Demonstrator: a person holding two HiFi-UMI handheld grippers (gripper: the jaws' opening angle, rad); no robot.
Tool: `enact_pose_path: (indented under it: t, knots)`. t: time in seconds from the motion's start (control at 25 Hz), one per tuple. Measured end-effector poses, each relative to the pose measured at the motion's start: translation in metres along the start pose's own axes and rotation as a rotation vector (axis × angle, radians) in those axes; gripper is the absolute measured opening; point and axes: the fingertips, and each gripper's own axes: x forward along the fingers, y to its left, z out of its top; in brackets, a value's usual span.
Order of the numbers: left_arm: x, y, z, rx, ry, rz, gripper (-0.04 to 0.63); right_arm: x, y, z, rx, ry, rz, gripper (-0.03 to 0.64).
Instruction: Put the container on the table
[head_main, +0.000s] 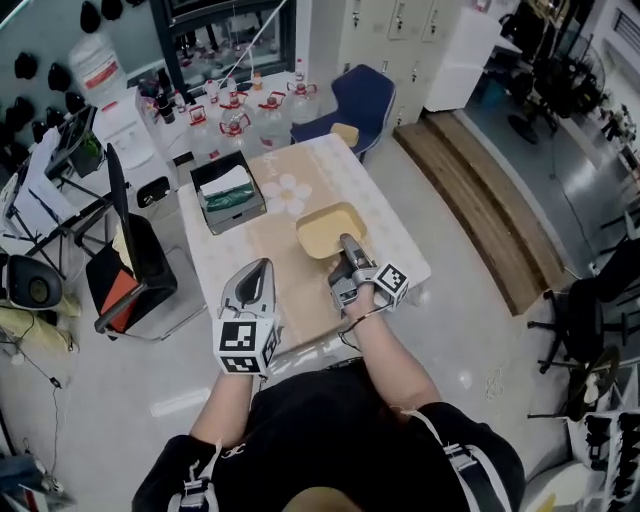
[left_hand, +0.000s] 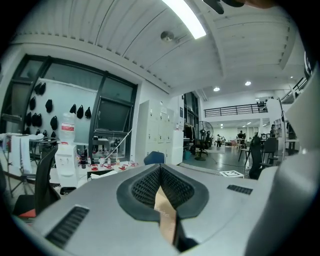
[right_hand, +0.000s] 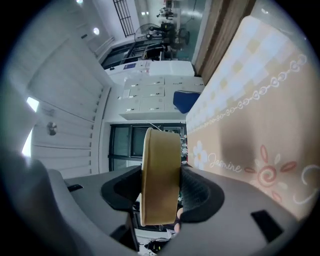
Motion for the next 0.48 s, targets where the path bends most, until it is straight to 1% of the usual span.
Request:
enact_pose_path:
  t: [0.28, 0.48]
  knots:
    - [0.013, 0.021, -0.011, -0.003, 0.028, 0.085, 0.012, 0.04, -0.075, 0.011, 0.0, 0.064, -0.129, 0.236]
    - [0.018, 0.025, -0.031, -0.008, 0.066, 0.15, 0.012, 0.054, -0.116, 0.017, 0.04, 0.099, -0.195, 0.238]
